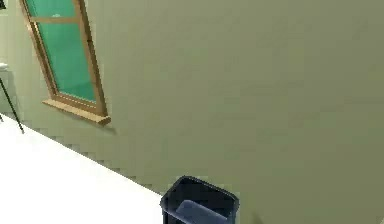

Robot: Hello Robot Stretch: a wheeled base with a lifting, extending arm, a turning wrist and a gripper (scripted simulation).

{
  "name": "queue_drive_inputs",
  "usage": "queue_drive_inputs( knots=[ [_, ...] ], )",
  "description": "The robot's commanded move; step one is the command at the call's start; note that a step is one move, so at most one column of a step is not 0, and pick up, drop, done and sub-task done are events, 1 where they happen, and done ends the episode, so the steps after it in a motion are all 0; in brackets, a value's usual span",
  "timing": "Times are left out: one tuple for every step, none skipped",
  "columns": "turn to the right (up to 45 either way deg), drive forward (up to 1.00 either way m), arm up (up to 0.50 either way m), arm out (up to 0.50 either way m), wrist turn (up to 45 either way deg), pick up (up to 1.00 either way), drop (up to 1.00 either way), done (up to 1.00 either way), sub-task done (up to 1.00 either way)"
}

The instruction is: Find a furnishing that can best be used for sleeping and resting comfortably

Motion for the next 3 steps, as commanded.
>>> queue_drive_inputs(
  knots=[
    [-45.0, 0.00, 0.00, 0.00, 0.0, 0.00, 0.00, 0.00, 0.00],
    [-30.0, 0.00, 0.00, 0.00, 0.0, 0.00, 0.00, 0.00, 0.00],
    [-3.0, 0.00, 0.00, 0.00, 0.0, 0.00, 0.00, 0.00, 0.00]
  ],
)
